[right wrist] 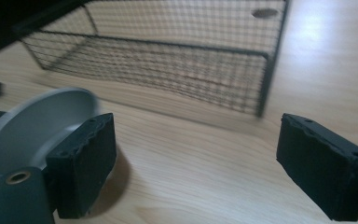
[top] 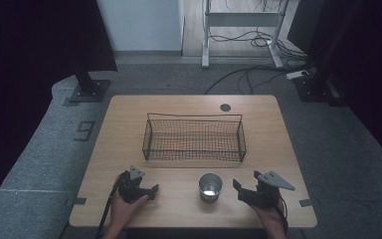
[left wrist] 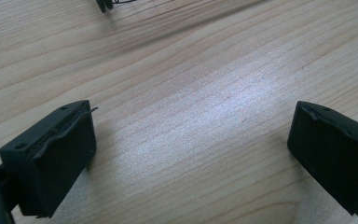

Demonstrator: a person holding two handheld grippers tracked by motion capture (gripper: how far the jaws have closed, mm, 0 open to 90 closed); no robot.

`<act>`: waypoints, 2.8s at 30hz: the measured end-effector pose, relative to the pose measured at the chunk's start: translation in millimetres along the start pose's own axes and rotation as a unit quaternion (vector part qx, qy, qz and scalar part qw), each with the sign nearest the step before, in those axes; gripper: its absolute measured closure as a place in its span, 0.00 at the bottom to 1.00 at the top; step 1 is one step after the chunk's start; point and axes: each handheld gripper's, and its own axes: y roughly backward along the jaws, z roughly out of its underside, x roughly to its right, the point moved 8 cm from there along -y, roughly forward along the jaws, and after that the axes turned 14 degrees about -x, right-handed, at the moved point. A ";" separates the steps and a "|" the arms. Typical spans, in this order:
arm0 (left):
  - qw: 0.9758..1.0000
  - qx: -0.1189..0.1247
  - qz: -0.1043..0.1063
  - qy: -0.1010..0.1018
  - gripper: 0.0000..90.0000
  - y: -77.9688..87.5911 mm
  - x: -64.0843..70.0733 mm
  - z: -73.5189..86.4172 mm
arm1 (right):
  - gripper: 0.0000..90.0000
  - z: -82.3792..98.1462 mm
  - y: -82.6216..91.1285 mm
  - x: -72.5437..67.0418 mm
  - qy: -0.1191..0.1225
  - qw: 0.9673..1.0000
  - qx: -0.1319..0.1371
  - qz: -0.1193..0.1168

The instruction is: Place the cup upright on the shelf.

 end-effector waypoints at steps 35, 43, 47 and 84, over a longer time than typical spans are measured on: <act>1.000 0.000 0.000 -0.001 0.01 0.4 -0.2 0.4 | 0.00 -3.0 -29.2 -97.5 0.098 0.993 -0.032 -0.061; 1.000 0.000 0.000 -0.002 0.01 0.1 -0.3 0.0 | 0.00 -3.4 -44.0 -95.6 0.095 0.994 -0.038 -0.045; 1.000 0.001 0.001 -0.002 0.01 -0.2 -0.3 -0.5 | 0.00 -1.8 -56.6 -93.1 0.092 0.994 -0.048 -0.042; 1.000 0.001 0.002 -0.005 0.01 -0.6 -0.5 -1.3 | 0.15 -13.0 -53.9 -87.3 0.080 0.995 -0.038 -0.048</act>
